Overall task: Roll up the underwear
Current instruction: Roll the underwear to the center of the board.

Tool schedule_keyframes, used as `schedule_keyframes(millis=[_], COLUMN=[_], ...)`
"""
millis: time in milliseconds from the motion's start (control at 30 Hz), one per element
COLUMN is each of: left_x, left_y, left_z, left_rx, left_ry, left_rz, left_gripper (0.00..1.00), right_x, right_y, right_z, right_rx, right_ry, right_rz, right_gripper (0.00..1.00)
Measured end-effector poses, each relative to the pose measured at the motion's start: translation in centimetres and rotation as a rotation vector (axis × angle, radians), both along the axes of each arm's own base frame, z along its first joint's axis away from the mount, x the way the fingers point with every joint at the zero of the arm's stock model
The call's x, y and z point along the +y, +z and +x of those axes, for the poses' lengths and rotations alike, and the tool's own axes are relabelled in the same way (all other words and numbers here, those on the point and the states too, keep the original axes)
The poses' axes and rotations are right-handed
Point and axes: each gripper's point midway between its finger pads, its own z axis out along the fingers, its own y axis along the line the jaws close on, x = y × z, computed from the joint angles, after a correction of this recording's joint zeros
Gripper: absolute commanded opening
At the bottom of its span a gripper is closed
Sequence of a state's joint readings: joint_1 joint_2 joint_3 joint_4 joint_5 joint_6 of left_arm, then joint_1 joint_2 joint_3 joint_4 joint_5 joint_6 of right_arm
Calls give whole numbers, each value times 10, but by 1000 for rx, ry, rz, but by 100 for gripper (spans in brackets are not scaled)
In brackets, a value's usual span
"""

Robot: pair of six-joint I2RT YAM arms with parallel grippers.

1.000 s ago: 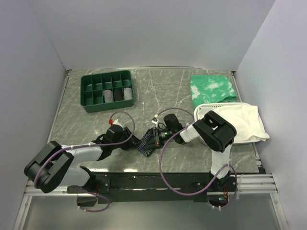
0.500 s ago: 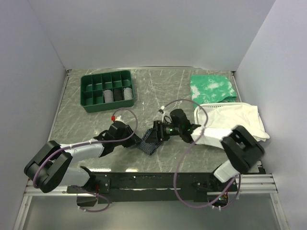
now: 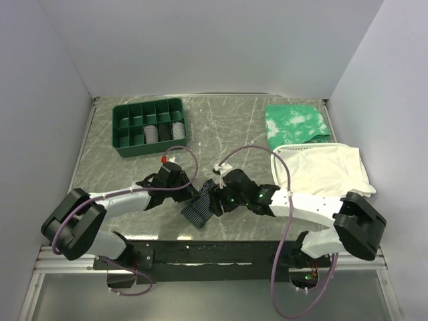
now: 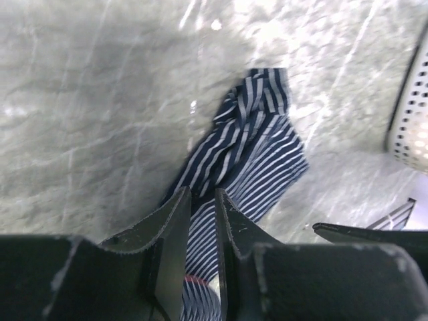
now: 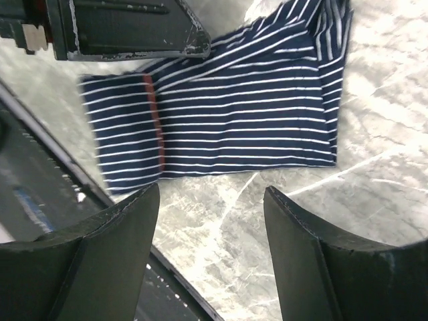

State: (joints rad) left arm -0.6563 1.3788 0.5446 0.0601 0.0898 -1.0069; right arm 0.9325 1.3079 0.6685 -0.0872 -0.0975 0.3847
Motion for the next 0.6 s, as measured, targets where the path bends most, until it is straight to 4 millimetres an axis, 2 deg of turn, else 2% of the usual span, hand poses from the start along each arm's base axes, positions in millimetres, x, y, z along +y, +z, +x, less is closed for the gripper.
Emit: schedule_keyframes(millis=[133, 333, 433, 500, 600], left_x=[3, 6, 10, 18, 40], left_y=[-7, -8, -4, -2, 5], left_z=[-4, -5, 0, 5, 16], left_rx=[27, 30, 27, 24, 10], left_ry=[0, -7, 4, 31, 96], left_rz=[21, 47, 60, 66, 70], left_gripper=[28, 29, 31, 31, 33], right_x=[11, 38, 44, 45, 48], right_y=[-3, 16, 20, 19, 17], right_z=[-9, -27, -35, -39, -47], right_rx=[-30, -68, -72, -70, -67], right_ry=[23, 80, 95, 97, 115], right_rz=[-51, -15, -6, -11, -16], right_gripper=[71, 71, 70, 69, 58])
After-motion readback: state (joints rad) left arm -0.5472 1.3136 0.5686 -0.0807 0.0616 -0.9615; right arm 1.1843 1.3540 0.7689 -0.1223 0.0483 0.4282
